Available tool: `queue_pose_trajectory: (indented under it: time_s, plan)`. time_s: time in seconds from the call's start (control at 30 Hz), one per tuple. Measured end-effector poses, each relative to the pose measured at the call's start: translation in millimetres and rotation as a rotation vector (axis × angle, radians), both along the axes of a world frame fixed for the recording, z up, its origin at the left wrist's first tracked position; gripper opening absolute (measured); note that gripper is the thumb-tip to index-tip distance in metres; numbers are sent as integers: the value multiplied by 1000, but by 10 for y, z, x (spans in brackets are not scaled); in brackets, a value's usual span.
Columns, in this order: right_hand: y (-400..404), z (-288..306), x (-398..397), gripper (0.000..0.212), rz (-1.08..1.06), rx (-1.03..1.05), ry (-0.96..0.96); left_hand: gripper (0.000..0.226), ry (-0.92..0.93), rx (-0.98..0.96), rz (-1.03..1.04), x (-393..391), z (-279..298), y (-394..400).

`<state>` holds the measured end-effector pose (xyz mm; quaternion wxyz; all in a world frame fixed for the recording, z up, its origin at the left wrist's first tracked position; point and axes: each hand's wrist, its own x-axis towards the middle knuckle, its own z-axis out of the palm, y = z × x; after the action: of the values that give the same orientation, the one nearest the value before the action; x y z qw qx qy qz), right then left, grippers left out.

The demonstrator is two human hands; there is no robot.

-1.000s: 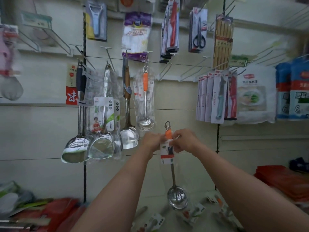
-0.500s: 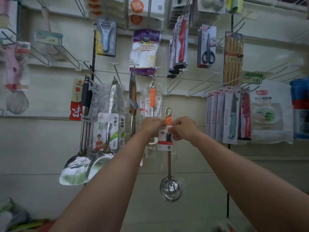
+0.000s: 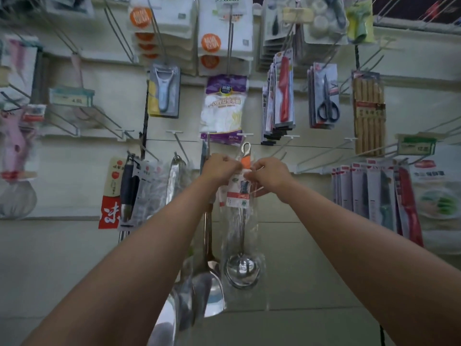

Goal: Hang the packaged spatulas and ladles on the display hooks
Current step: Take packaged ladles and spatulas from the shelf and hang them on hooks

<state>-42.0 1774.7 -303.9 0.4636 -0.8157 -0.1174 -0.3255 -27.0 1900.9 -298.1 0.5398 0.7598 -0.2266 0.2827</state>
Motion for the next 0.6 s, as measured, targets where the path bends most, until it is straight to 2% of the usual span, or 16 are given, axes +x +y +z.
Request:
queue_pose_trajectory:
  time_s: [0.13, 0.27, 0.37, 0.5, 0.6]
  plan:
    - [0, 67, 168, 11, -2, -2, 15, 22, -9, 42, 78, 205, 105, -44]
    - [-6, 96, 290, 13, 1, -40, 61, 29, 20, 47, 190, 374, 99, -97]
    - [-1, 87, 346, 8, -3, -36, 70, 18, -4, 57, 237, 416, 92, -115]
    - [6, 29, 388, 5, 18, -54, 88, 18, 2, 91, 270, 470, 45, -88]
    - [67, 17, 506, 21, -62, -73, 109, 23, -22, 133, 373, 530, -13, -97]
